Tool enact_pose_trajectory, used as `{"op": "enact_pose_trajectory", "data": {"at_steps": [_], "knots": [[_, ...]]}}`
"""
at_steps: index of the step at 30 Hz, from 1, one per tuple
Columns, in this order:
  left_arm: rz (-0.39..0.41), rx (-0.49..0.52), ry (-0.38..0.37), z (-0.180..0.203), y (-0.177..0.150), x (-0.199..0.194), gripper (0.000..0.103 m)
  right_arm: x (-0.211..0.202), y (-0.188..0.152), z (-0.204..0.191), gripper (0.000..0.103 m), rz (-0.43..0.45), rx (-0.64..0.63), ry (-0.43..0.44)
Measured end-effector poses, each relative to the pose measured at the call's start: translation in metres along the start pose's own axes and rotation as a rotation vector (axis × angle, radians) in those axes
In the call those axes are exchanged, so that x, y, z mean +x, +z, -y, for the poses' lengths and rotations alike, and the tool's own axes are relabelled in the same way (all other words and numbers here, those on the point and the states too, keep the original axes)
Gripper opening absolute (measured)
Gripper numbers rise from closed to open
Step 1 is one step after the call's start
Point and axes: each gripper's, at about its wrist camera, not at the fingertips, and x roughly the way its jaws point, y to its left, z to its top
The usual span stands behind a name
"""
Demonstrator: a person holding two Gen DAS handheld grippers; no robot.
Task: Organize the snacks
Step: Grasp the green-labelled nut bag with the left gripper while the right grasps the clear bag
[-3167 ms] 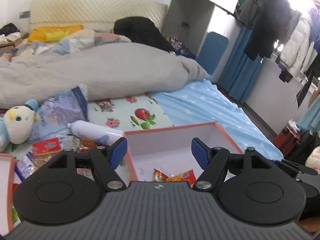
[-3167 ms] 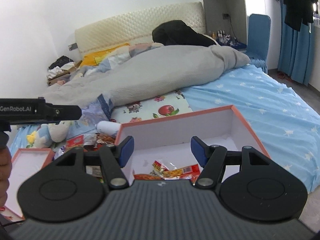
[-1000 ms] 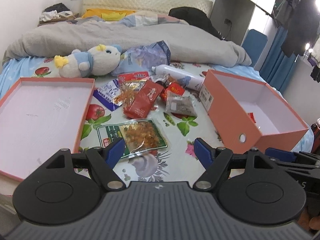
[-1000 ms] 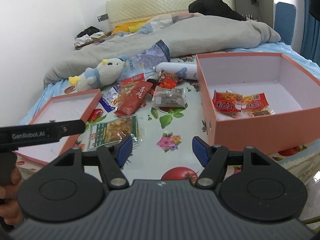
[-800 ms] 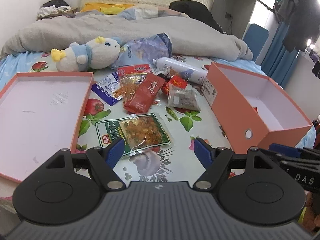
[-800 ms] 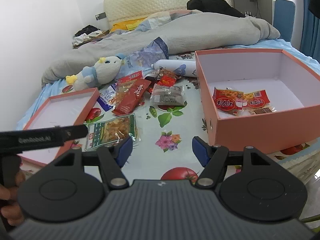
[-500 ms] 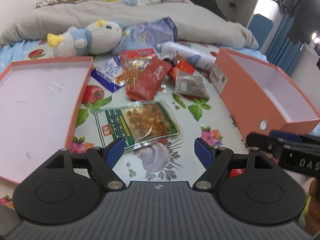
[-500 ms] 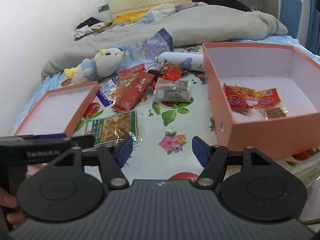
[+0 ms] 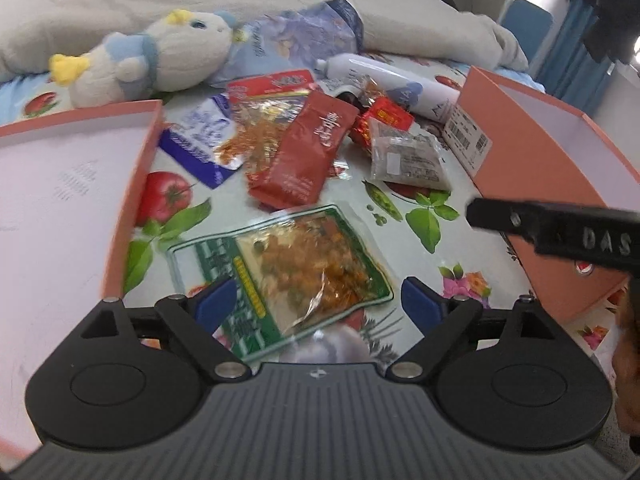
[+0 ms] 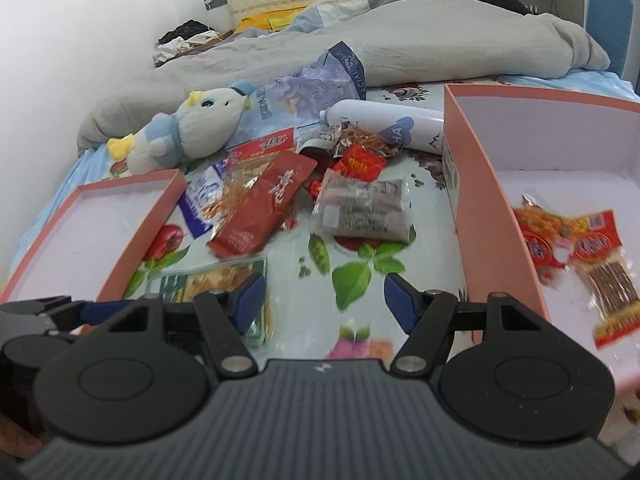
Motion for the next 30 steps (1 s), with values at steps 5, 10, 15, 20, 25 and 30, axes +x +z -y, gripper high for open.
{"op": "enact_pose_trajectory", "data": {"at_steps": [5,10,15,20,25,30], "knots": [[-0.001,0.052,-0.032,-0.001,0.010,0.023,0.096,0.026,0.015,0.007,0.068,-0.001,0.010,-0.001],[-0.040,0.074,-0.008,-0.005,0.018,0.045,0.096,0.050,0.029,0.012,0.068,0.006,0.038,-0.013],[-0.074,0.052,0.013,-0.013,0.020,0.060,0.100,0.076,0.044,0.014,0.068,0.002,0.060,-0.025],[-0.073,0.055,0.027,-0.011,0.020,0.066,0.102,0.098,0.050,0.018,0.081,-0.009,0.045,-0.073],[-0.093,0.052,0.038,-0.009,0.022,0.068,0.102,0.118,0.051,0.020,0.084,-0.043,0.009,-0.100],[-0.096,0.062,0.040,-0.007,0.022,0.068,0.101,0.133,0.049,0.022,0.085,-0.060,0.001,-0.114]]}}
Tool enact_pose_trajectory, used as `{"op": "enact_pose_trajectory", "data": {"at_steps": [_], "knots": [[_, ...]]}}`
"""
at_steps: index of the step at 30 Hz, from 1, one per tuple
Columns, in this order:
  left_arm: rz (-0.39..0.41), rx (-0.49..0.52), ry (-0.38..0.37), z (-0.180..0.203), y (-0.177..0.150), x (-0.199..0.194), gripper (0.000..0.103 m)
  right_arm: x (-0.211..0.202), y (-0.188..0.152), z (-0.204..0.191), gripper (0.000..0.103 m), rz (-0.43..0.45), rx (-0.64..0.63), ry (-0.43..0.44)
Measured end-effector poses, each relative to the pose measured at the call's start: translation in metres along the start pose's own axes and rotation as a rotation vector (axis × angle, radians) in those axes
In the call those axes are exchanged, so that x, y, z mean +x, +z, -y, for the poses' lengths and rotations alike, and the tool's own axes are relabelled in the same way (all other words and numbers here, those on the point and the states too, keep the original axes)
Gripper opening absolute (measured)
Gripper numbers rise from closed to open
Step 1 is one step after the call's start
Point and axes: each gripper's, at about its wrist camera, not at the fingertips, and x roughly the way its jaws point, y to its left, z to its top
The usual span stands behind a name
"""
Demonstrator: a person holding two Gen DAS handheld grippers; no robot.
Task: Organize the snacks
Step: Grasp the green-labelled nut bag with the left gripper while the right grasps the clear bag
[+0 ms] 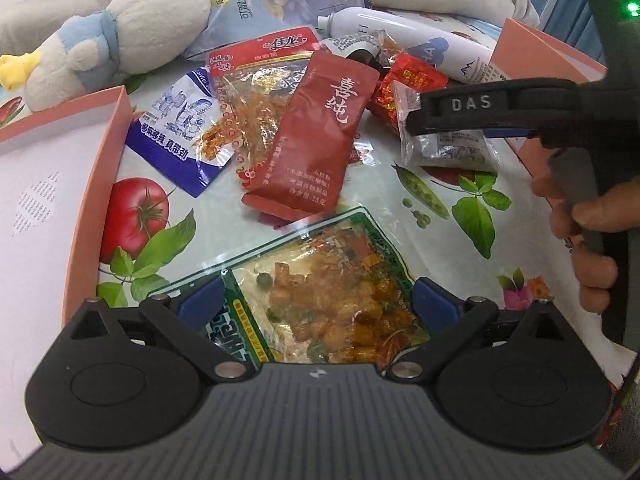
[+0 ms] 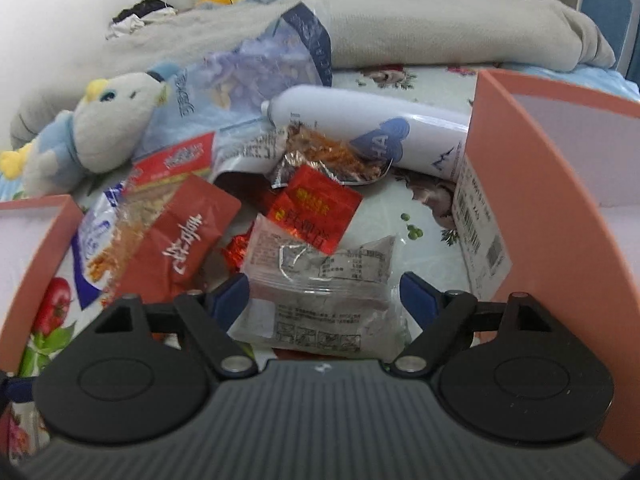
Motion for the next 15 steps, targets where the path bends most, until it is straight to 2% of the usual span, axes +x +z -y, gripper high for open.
{"op": "enact_pose_trajectory", "data": {"at_steps": [8,11,15], "knots": [[0.024,-0.003,0.008,0.008,-0.005,-0.004,0.089,0.006,-0.001,0.013,0.083,-0.027,0.070,0.083],[0.029,-0.006,0.005,0.012,-0.007,-0.007,0.084,0.002,-0.002,0.012,0.071,-0.030,0.075,0.084],[0.032,-0.015,0.000,0.013,-0.008,-0.009,0.081,-0.007,-0.001,0.011,0.048,-0.038,0.077,0.102]]}}
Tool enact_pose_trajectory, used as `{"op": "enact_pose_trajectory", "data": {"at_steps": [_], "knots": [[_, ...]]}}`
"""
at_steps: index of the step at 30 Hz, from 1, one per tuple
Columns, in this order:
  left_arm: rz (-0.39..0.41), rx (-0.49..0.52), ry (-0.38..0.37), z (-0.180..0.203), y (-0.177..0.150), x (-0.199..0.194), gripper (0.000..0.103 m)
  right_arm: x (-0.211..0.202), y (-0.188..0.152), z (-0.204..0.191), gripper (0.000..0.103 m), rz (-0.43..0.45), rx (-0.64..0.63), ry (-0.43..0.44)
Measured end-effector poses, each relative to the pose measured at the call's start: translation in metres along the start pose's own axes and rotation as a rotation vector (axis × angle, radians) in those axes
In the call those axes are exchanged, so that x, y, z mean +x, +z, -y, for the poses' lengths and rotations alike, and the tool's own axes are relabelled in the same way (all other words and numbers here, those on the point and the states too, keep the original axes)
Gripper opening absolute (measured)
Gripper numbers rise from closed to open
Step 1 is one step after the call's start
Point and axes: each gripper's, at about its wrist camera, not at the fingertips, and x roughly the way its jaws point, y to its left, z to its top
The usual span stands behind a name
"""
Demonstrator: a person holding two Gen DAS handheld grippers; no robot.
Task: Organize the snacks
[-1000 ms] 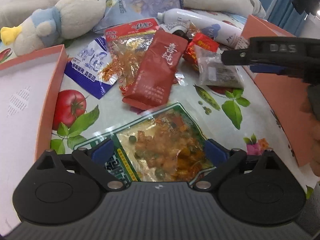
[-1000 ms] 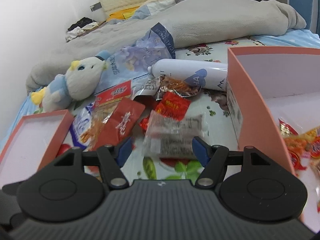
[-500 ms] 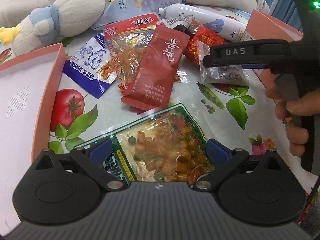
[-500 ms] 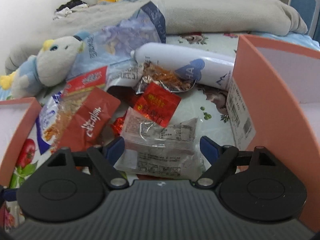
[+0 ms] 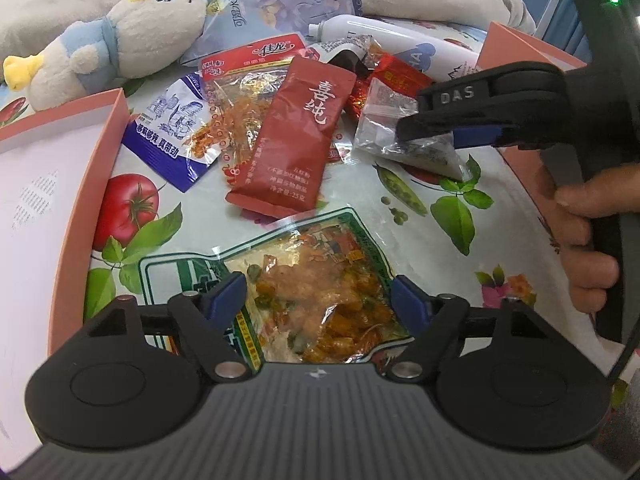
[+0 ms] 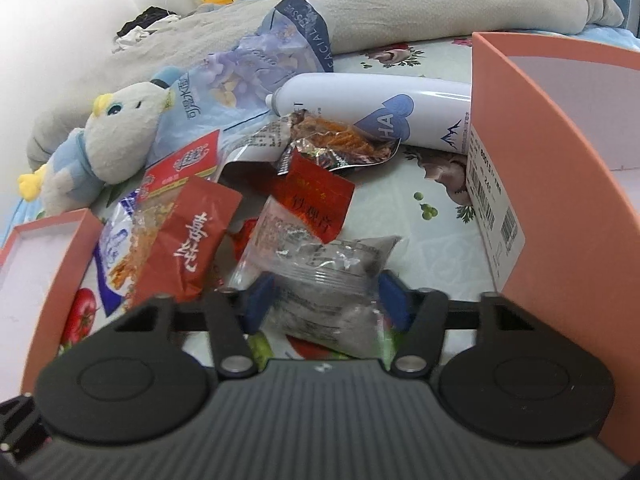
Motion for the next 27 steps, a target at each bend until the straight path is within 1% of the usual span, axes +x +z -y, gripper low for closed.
{"op": "enact_pose_trajectory", "data": {"at_steps": [1,2,4,8,12,14,20,27], "knots": [[0.003,-0.003,-0.001,0.000,0.000,-0.001,0.078,-0.003,0.000,-0.001,0.042,0.004,-0.007,-0.002],[0.007,-0.007,0.000,0.000,-0.001,-0.002,0.074,-0.005,0.000,-0.001,0.040,0.003,-0.011,-0.003],[0.012,-0.025,-0.004,-0.001,-0.003,-0.005,0.069,-0.009,0.000,-0.001,0.032,-0.002,-0.003,0.011],[0.016,-0.034,-0.013,0.001,-0.008,-0.011,0.056,-0.020,-0.004,-0.003,0.028,0.004,-0.008,0.017],[0.022,-0.046,-0.022,0.002,-0.013,-0.017,0.048,-0.034,-0.012,-0.008,0.027,0.006,-0.018,0.034],[0.025,-0.071,-0.030,0.000,-0.014,-0.021,0.042,-0.041,-0.018,-0.010,0.026,0.002,-0.022,0.042],[0.043,-0.123,-0.039,-0.004,-0.024,-0.035,0.038,-0.063,-0.042,-0.011,0.026,-0.027,-0.019,0.047],[0.048,-0.158,-0.038,-0.006,-0.040,-0.055,0.037,-0.090,-0.070,-0.006,0.025,-0.060,0.009,0.044]]}}
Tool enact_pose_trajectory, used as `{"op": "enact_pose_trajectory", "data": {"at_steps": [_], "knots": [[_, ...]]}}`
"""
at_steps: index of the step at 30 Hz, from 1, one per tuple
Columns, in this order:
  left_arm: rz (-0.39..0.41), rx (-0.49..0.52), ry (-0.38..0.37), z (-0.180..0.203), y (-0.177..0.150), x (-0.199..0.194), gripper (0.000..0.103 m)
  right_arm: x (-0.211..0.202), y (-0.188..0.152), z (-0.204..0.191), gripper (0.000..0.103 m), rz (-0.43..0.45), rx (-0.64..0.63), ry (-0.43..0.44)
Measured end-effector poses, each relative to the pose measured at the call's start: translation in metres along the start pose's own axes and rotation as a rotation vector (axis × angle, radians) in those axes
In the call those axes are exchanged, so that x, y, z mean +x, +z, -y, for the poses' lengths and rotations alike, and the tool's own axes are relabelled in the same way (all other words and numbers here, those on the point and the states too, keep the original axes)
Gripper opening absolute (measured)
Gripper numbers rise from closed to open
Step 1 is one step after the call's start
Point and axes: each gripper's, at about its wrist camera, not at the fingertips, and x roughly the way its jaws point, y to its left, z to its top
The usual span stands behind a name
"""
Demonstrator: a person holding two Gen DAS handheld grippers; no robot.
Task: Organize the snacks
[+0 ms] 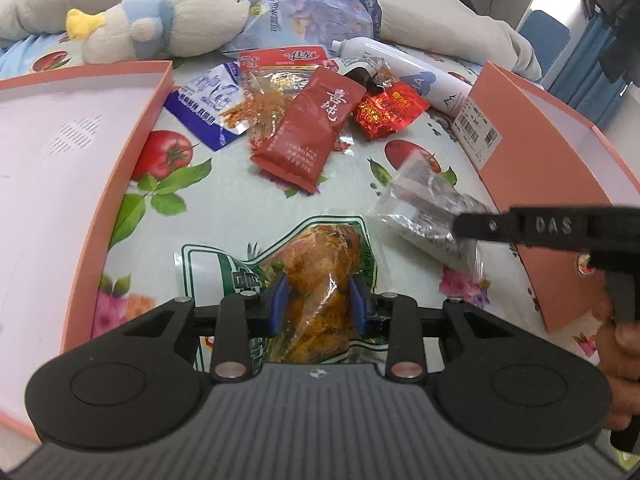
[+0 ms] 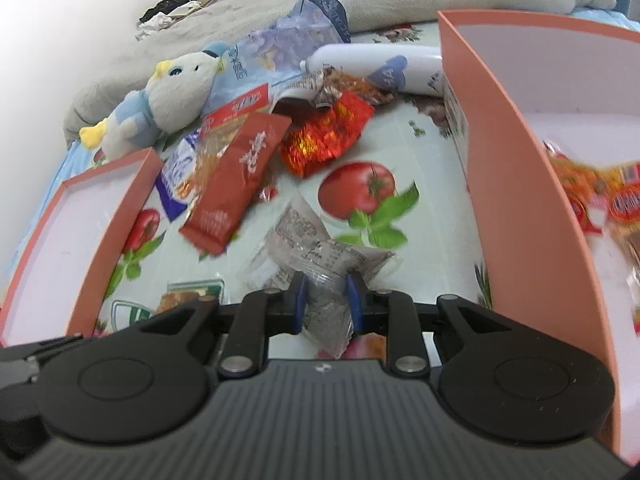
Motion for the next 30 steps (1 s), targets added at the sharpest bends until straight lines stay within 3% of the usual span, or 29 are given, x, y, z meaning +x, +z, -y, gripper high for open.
{"op": "enact_pose_trajectory", "data": {"at_steps": [16,20,21,24,30], "knots": [[0.009,-0.074,-0.003,-0.008,-0.027,-0.046,0.037,-0.047,-0.061,-0.005,0.022,-0.068,0.034,0.072],[0.016,-0.080,-0.003,-0.007,-0.031,-0.054,0.037,-0.058,-0.063,-0.008,0.023,-0.054,-0.024,0.113],[0.018,-0.080,-0.001,-0.007,-0.031,-0.055,0.037,-0.061,-0.062,-0.009,0.030,-0.047,-0.044,0.113],[0.024,-0.079,0.003,-0.007,-0.032,-0.058,0.037,-0.065,-0.059,-0.014,0.072,-0.025,-0.130,0.129],[0.024,-0.079,0.013,-0.009,-0.034,-0.061,0.037,-0.066,-0.053,-0.026,0.074,-0.005,-0.372,0.143]]}}
